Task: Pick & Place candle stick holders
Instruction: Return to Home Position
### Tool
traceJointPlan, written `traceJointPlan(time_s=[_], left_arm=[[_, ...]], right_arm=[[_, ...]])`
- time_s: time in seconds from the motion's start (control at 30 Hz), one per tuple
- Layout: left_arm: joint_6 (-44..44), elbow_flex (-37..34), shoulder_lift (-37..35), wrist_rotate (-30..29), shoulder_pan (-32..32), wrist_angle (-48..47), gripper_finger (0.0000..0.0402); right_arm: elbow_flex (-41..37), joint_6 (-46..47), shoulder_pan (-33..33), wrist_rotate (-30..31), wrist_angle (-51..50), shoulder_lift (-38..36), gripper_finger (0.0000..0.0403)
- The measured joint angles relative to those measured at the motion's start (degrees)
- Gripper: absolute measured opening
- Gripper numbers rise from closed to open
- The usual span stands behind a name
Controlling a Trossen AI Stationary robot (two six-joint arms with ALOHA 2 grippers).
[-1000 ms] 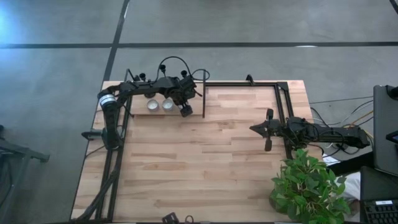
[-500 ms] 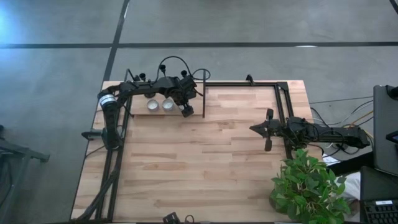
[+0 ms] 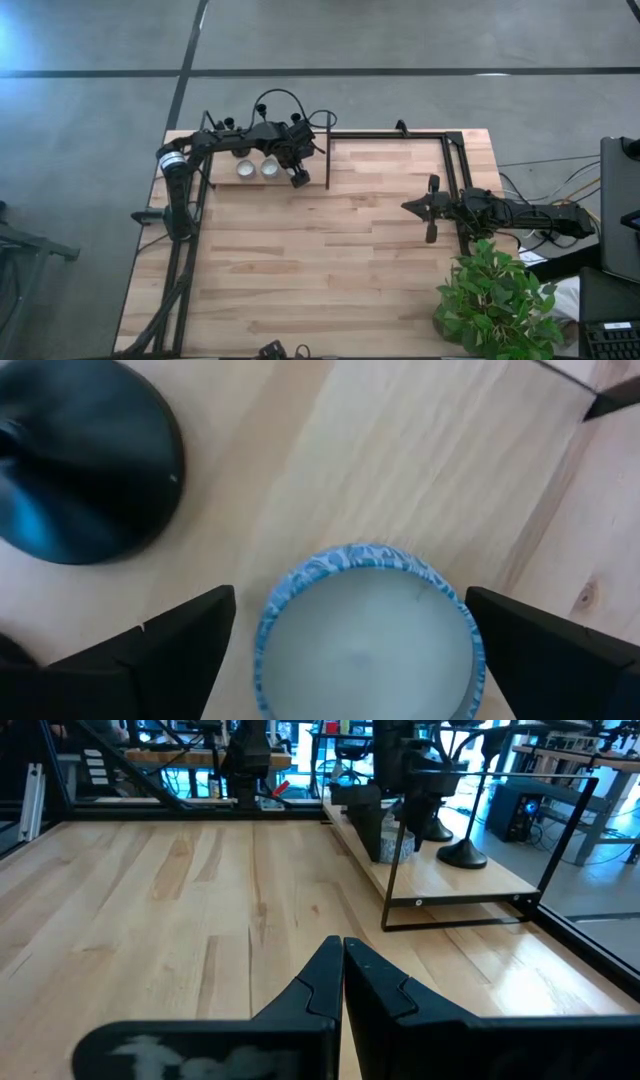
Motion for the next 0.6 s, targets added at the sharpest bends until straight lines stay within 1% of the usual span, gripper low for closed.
traceJointPlan(time_s=[0.13,0.6], left_arm=[[0.09,1.84,-0.04,-0.84,0.0,-1.61,0.0399],[0.2,7.86,-0.13,-0.84,0.02,-7.46,0.0399]], right_arm=[[0.0,0.0,0.0,0.0,0.0,0.0,0.0008],[0.0,0.0,0.0,-0.01,0.0,0.0,0.0008]])
